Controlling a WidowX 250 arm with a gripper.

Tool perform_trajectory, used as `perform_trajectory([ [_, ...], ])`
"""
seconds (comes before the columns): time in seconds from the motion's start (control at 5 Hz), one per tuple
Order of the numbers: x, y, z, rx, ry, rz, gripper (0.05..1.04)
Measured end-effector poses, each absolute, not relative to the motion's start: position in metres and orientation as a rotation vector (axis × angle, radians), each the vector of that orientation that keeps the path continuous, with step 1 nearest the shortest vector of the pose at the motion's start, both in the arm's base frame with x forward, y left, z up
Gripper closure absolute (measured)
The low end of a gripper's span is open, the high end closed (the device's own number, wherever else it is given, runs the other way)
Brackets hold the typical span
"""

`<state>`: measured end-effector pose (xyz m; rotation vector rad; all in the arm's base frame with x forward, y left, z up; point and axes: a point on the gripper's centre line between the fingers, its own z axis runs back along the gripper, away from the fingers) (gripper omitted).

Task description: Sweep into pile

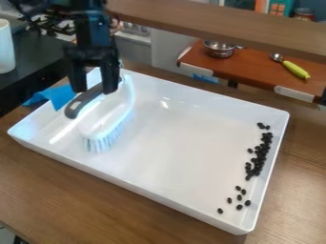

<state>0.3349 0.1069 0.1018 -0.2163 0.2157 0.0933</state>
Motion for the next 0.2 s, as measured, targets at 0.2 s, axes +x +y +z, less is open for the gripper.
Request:
perform_trajectory([
  [0.2,0.3355,0.1042,0.1171,-0.273,0.220,0.079,0.077],
])
